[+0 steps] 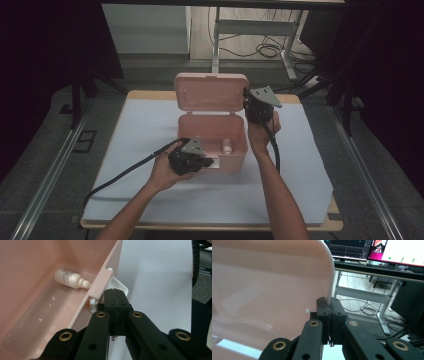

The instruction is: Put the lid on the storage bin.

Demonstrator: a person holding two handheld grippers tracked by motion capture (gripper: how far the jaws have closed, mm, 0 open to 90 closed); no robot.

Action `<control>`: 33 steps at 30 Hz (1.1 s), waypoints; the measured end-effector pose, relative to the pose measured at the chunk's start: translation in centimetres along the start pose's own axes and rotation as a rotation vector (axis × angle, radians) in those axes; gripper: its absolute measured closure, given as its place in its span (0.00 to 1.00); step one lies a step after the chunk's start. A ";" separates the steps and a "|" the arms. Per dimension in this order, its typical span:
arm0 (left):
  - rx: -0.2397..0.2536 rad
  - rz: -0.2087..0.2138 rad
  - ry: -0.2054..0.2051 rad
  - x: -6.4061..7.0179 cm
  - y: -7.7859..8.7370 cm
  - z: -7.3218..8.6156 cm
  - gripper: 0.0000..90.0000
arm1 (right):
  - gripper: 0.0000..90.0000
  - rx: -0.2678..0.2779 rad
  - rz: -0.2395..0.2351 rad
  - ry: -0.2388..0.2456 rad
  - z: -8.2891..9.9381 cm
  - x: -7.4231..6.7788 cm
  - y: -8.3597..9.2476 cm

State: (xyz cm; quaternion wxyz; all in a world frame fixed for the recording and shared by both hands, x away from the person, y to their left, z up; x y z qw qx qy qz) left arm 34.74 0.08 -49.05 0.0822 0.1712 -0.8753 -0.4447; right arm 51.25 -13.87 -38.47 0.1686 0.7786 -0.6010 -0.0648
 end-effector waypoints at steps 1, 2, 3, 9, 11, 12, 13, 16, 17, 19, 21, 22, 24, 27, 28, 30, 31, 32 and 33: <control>0.000 0.000 0.000 0.0 0.0 0.0 1.00 | 0.98 0.000 0.000 0.000 0.0 0.0 0.0; 0.004 0.002 0.005 0.0 0.0 0.0 1.00 | 0.98 0.002 -0.004 0.000 0.2 0.0 0.2; 0.004 0.003 0.006 0.0 0.0 -0.1 1.00 | 0.98 0.006 -0.006 0.002 0.3 0.0 0.5; -0.001 -0.002 0.001 0.0 0.0 0.0 1.00 | 0.98 0.018 -0.028 0.015 1.1 -0.2 1.7; -0.001 -0.002 0.003 0.0 0.0 0.0 1.00 | 0.97 0.016 -0.044 0.022 1.5 -0.3 2.2; -0.001 -0.002 0.004 0.0 0.0 0.0 1.00 | 0.97 0.014 -0.050 0.024 1.7 -0.3 2.4; -0.001 -0.002 0.004 0.0 0.0 0.0 1.00 | 0.97 0.014 -0.050 0.024 1.7 -0.3 2.4; -0.001 -0.001 0.005 0.0 0.0 0.0 1.00 | 0.97 0.001 -0.072 0.040 2.3 -0.4 3.1; -0.001 -0.001 0.005 0.0 0.0 0.0 1.00 | 0.97 0.001 -0.072 0.040 2.3 -0.4 3.1; -0.001 -0.002 0.005 0.0 0.0 0.0 1.00 | 0.96 -0.002 -0.079 0.050 2.7 -0.5 3.4; -0.001 -0.002 0.005 0.0 0.0 0.0 1.00 | 0.96 -0.007 -0.086 0.060 3.0 -0.6 3.7; -0.001 -0.002 0.004 0.0 0.0 0.0 1.00 | 0.95 -0.009 -0.090 0.062 3.1 -0.6 3.8; -0.001 -0.001 0.004 0.0 0.0 0.0 1.00 | 0.95 -0.014 -0.101 0.063 3.4 -0.7 4.1; -0.001 -0.001 0.004 0.0 0.0 0.0 1.00 | 0.94 -0.026 -0.133 0.056 3.9 -0.8 4.5; -0.001 -0.001 0.005 0.0 0.0 0.0 1.00 | 0.93 -0.032 -0.143 0.055 4.1 -0.8 4.7; -0.001 -0.002 0.007 0.0 0.0 0.0 1.00 | 0.93 -0.044 -0.158 0.057 4.4 -0.9 4.9; -0.001 -0.002 0.007 0.0 0.0 0.0 1.00 | 0.93 -0.051 -0.166 0.059 4.5 -0.9 5.0; 0.000 -0.001 0.008 0.1 0.0 0.0 1.00 | 0.92 -0.058 -0.174 0.060 4.7 -0.9 5.1; 0.000 -0.001 0.008 0.1 0.0 0.0 1.00 | 0.92 -0.064 -0.180 0.060 4.8 -0.9 5.2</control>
Point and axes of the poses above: each handheld gripper's, and its own axes: y roughly backward along the jaws, z roughly out of its underside, x roughly to its right, the point moved 10 cm from there along -y, roughly forward along the jaws, and after that the axes turned 11 degrees about -x, right-handed, at the moved point
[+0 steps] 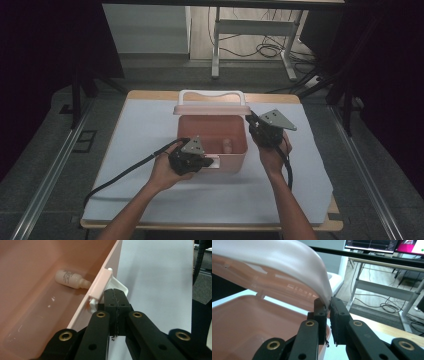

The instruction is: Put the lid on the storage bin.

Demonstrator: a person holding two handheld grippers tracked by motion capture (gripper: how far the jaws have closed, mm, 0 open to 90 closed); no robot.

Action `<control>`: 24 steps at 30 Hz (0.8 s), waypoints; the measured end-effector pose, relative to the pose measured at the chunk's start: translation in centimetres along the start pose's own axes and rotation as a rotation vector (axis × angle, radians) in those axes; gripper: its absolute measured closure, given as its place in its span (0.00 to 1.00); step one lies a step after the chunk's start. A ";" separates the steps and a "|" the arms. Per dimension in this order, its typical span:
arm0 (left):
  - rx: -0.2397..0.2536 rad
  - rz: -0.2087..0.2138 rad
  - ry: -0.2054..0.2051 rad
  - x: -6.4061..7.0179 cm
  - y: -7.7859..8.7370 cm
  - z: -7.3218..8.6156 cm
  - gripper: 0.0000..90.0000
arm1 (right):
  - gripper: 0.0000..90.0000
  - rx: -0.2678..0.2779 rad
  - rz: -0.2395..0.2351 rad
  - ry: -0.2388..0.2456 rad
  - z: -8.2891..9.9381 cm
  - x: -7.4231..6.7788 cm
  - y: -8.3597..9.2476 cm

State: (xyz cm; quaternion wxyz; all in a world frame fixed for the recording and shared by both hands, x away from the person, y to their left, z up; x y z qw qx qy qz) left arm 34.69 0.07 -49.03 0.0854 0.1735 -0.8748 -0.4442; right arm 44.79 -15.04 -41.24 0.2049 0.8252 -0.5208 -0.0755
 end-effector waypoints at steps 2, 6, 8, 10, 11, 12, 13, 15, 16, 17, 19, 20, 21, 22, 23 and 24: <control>0.000 -0.001 0.000 0.0 0.0 0.0 1.00 | 0.92 -0.008 -0.009 0.000 0.2 -0.1 0.1; 0.000 -0.001 -0.004 0.0 0.0 0.0 1.00 | 0.91 -0.023 -0.031 -0.008 0.5 -0.2 0.3; 0.000 -0.001 -0.005 -0.1 0.0 0.0 1.00 | 0.91 -0.029 -0.050 -0.017 0.8 -0.2 0.5; 0.000 -0.001 -0.005 0.0 0.0 0.0 1.00 | 0.91 -0.032 -0.057 -0.020 0.9 -0.2 0.6; 0.000 -0.001 -0.005 -0.1 0.0 0.0 1.00 | 0.90 -0.035 -0.066 -0.024 1.0 -0.3 0.6; 0.000 -0.001 -0.005 -0.1 0.0 0.0 1.00 | 0.90 -0.037 -0.071 -0.023 1.0 -0.3 0.7; 0.000 -0.001 -0.005 -0.1 0.0 0.0 1.00 | 0.90 -0.039 -0.076 -0.022 1.1 -0.3 0.8; 0.000 -0.002 -0.005 0.0 0.0 0.0 1.00 | 0.90 -0.044 -0.088 -0.023 1.2 -0.4 1.1; 0.000 -0.003 -0.008 -0.1 0.0 0.0 1.00 | 0.90 -0.044 -0.097 -0.026 1.3 -0.4 1.2; 0.000 -0.002 -0.006 -0.1 0.0 0.0 1.00 | 0.89 -0.048 -0.113 -0.031 1.4 -0.5 1.5; 0.000 0.000 -0.003 0.0 0.0 0.0 1.00 | 0.89 -0.054 -0.128 -0.030 1.6 -0.6 1.8; 0.000 0.000 -0.003 0.0 0.0 0.0 1.00 | 0.89 -0.054 -0.128 -0.030 1.6 -0.6 1.8; 0.001 0.000 -0.002 -0.1 0.0 0.0 1.00 | 0.89 -0.057 -0.133 -0.029 1.7 -0.7 1.9; 0.005 0.002 0.003 0.0 0.0 -0.1 1.00 | 0.88 -0.063 -0.140 -0.028 1.8 -0.7 2.0; 0.004 0.001 0.002 0.0 0.0 -0.1 1.00 | 0.87 -0.075 -0.152 -0.026 2.1 -0.8 2.1; 0.004 0.001 0.002 0.0 0.0 -0.1 1.00 | 0.87 -0.075 -0.152 -0.026 2.1 -0.8 2.1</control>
Point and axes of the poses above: each handheld gripper's, and its own axes: y roughly backward along the jaws, z roughly out of its underside, x roughly to its right, the point moved 10 cm from there along -y, roughly forward along the jaws, and after that the axes turned 11 degrees about -x, right-handed, at the moved point
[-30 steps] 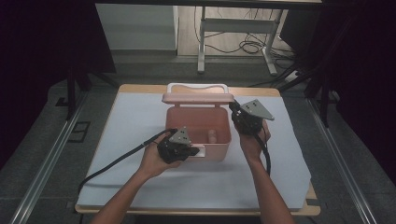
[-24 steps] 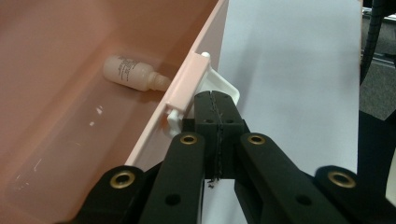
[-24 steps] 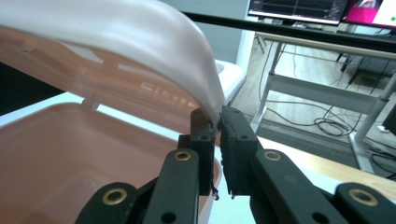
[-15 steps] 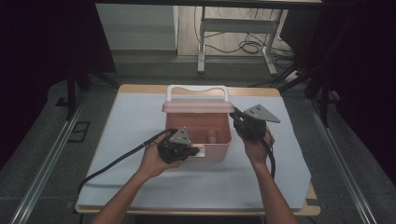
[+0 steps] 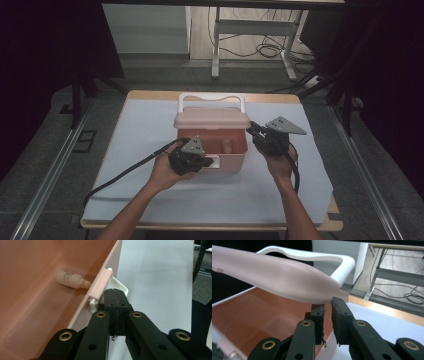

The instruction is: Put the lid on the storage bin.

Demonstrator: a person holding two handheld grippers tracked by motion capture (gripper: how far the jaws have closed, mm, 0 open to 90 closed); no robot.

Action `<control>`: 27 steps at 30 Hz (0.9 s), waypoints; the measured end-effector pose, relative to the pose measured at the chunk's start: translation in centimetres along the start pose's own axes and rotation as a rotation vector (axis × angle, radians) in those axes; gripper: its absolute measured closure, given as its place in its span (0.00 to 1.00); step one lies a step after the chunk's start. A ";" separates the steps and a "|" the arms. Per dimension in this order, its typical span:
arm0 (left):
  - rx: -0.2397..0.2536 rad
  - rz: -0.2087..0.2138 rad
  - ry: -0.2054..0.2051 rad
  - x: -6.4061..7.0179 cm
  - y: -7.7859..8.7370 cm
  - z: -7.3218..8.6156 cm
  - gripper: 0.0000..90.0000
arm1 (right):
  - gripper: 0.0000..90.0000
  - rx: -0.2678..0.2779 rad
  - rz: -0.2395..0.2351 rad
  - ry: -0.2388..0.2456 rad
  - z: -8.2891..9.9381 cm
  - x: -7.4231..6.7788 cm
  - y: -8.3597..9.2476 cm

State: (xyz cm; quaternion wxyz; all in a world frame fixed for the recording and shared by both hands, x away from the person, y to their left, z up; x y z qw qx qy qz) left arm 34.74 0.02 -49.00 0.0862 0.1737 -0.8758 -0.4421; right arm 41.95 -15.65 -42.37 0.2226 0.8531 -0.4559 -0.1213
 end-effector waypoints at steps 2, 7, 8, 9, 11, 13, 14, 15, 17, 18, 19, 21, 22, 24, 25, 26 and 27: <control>-0.001 -0.001 0.001 0.0 0.0 0.0 1.00 | 0.86 -0.015 -0.013 0.000 0.4 -0.1 0.1; -0.001 -0.001 0.001 0.0 0.0 0.0 1.00 | 0.82 -0.043 -0.033 0.012 1.3 -0.5 0.3; -0.001 -0.001 0.004 0.0 0.0 0.0 1.00 | 0.80 -0.061 -0.024 0.032 1.8 -0.6 0.5; -0.001 -0.001 0.003 0.0 0.0 0.0 1.00 | 0.80 -0.070 -0.024 0.041 2.0 -0.7 0.5; -0.001 -0.002 0.003 0.0 0.0 0.0 1.00 | 0.79 -0.078 -0.027 0.046 2.3 -0.7 0.5; -0.002 -0.002 0.003 0.0 0.0 0.0 1.00 | 0.75 -0.111 -0.045 0.056 3.2 -0.9 0.7; -0.002 -0.002 0.004 0.0 0.0 0.0 1.00 | 0.73 -0.123 -0.047 0.061 3.5 -0.9 0.8; -0.002 -0.002 0.004 0.0 0.0 0.0 1.00 | 0.72 -0.138 -0.057 0.068 3.9 -1.0 0.9; -0.002 -0.002 0.004 0.1 0.0 0.0 1.00 | 0.70 -0.153 -0.067 0.067 4.5 -1.1 1.3; -0.002 -0.002 0.004 0.1 0.0 0.0 1.00 | 0.70 -0.153 -0.067 0.067 4.5 -1.1 1.3; -0.002 -0.002 0.005 0.1 0.0 0.0 1.00 | 0.69 -0.155 -0.070 0.070 4.8 -1.1 1.4; -0.002 0.000 0.006 0.0 0.0 0.0 1.00 | 0.67 -0.174 -0.071 0.076 5.5 -1.2 1.7; -0.002 0.000 0.006 0.0 0.0 0.0 1.00 | 0.66 -0.181 -0.070 0.078 6.0 -1.2 1.8; -0.003 0.001 0.007 0.1 0.0 0.0 1.00 | 0.66 -0.185 -0.072 0.077 6.5 -1.0 1.9; -0.003 -0.001 0.008 0.1 0.0 0.0 1.00 | 0.66 -0.183 -0.076 0.068 6.7 -0.9 2.0; -0.003 -0.002 0.008 0.1 0.0 0.0 1.00 | 0.66 -0.178 -0.079 0.060 6.8 -0.8 2.1; -0.003 -0.002 0.008 0.1 0.0 0.0 1.00 | 0.66 -0.179 -0.078 0.057 7.0 -0.7 2.3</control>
Point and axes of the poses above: each handheld gripper's, and its own axes: y roughly backward along the jaws, z roughly out of its underside, x roughly to its right, the point moved 10 cm from there along -y, roughly forward along the jaws, and after that the axes turned 11 degrees about -x, right-handed, at the moved point
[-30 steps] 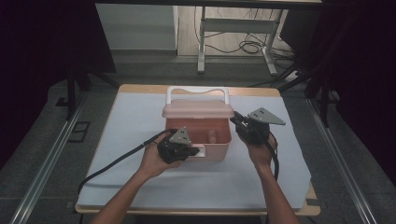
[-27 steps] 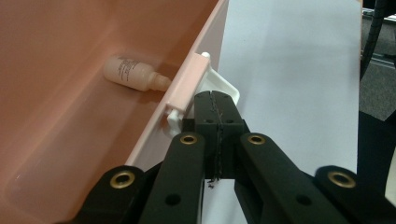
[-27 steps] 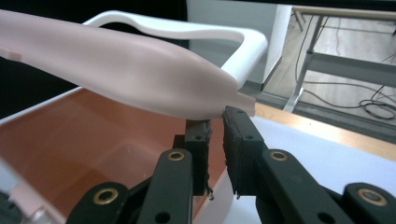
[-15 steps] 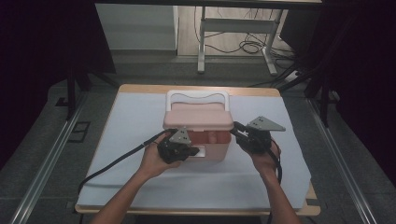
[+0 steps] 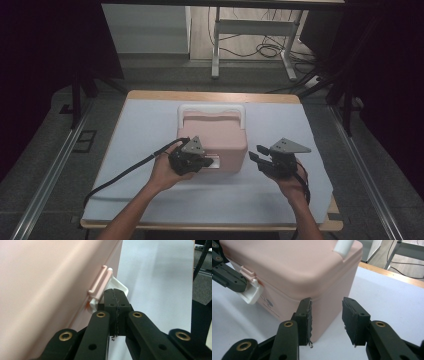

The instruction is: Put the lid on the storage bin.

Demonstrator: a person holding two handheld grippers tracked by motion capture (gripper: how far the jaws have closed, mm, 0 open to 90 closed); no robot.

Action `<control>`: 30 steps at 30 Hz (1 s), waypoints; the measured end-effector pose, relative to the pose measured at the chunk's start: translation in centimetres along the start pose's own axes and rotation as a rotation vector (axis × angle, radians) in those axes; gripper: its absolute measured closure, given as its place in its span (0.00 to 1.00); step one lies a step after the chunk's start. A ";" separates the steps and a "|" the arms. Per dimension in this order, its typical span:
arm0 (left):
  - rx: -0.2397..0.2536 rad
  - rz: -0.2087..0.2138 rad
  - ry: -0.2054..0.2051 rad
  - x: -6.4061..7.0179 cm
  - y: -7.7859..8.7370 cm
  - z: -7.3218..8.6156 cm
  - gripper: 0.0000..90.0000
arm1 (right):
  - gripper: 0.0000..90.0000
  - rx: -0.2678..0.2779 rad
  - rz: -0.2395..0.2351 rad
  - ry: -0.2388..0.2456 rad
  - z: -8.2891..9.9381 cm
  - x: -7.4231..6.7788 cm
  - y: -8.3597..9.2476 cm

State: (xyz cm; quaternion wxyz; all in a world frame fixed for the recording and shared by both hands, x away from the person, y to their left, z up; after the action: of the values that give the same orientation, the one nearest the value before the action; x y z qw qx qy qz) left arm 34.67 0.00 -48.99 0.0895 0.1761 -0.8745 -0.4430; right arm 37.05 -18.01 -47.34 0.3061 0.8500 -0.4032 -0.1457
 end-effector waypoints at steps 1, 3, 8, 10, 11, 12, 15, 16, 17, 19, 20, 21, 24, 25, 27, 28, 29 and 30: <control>0.000 0.000 0.000 0.0 0.0 0.0 1.00 | 0.66 0.000 -0.001 -0.001 0.2 0.1 0.1; 0.000 0.002 0.000 0.0 0.0 0.0 1.00 | 0.66 -0.001 -0.011 -0.009 0.5 0.2 0.1; 0.001 0.001 0.001 0.0 0.0 0.0 1.00 | 0.65 0.002 -0.021 -0.019 1.2 0.4 0.0; 0.003 0.000 0.001 0.0 0.0 0.0 1.00 | 0.64 0.009 -0.032 -0.029 1.4 0.5 -0.1; 0.005 0.000 0.000 0.0 0.0 0.0 1.00 | 0.64 0.010 -0.038 -0.033 1.5 0.6 -0.2; 0.006 -0.002 -0.001 -0.1 0.0 -0.1 1.00 | 0.63 0.002 -0.034 -0.034 1.7 0.8 -0.3; 0.011 0.006 0.002 0.0 0.2 -0.1 0.96 | 0.63 0.012 -0.040 -0.040 1.8 1.0 -0.3; 0.015 0.010 0.001 0.0 0.3 -0.1 0.96 | 0.63 0.014 -0.044 -0.044 1.8 1.1 -0.3; 0.019 0.012 -0.002 0.1 0.3 -0.2 0.93 | 0.62 0.011 -0.045 -0.041 2.0 1.3 -0.2; 0.021 0.003 -0.003 0.1 0.4 -0.1 0.93 | 0.62 0.013 -0.045 -0.044 2.1 1.3 -0.2; 0.024 0.003 -0.001 0.1 0.4 -0.1 0.92 | 0.61 0.010 -0.043 -0.046 2.2 1.4 -0.1; 0.028 0.003 -0.003 0.2 0.5 -0.1 0.89 | 0.61 0.011 -0.043 -0.054 2.5 1.6 -0.1; 0.069 -0.017 -0.006 0.2 1.6 -0.3 0.84 | 0.61 0.008 -0.045 -0.055 2.9 1.9 0.1; 0.069 -0.017 -0.006 0.2 1.6 -0.3 0.83 | 0.61 0.008 -0.045 -0.055 2.9 1.9 0.1; 0.097 -0.024 0.003 0.2 2.3 -0.3 0.81 | 0.61 0.020 -0.038 -0.053 3.1 2.1 0.3; 0.104 -0.029 0.009 0.2 2.6 -0.2 0.81 | 0.61 0.027 -0.036 -0.052 3.2 2.2 0.5; 0.106 -0.038 0.012 0.1 2.8 0.0 0.80 | 0.61 0.030 -0.039 -0.054 3.3 2.3 0.6; 0.110 -0.043 0.019 0.1 3.1 0.2 0.79 | 0.61 0.031 -0.036 -0.051 3.5 2.4 0.6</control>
State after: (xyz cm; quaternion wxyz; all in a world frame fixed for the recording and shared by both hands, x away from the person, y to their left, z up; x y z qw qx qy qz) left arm 33.82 1.78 -46.60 0.0784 0.2036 -0.8927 -0.3943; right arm 36.45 -21.58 -49.62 0.2800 0.8578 -0.3976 -0.1665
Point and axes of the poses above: each handheld gripper's, and its own axes: y roughly backward along the jaws, z roughly out of its underside, x roughly to its right, the point moved 10 cm from there along -y, roughly forward along the jaws, and after that the axes turned 11 degrees about -x, right-handed, at the moved point
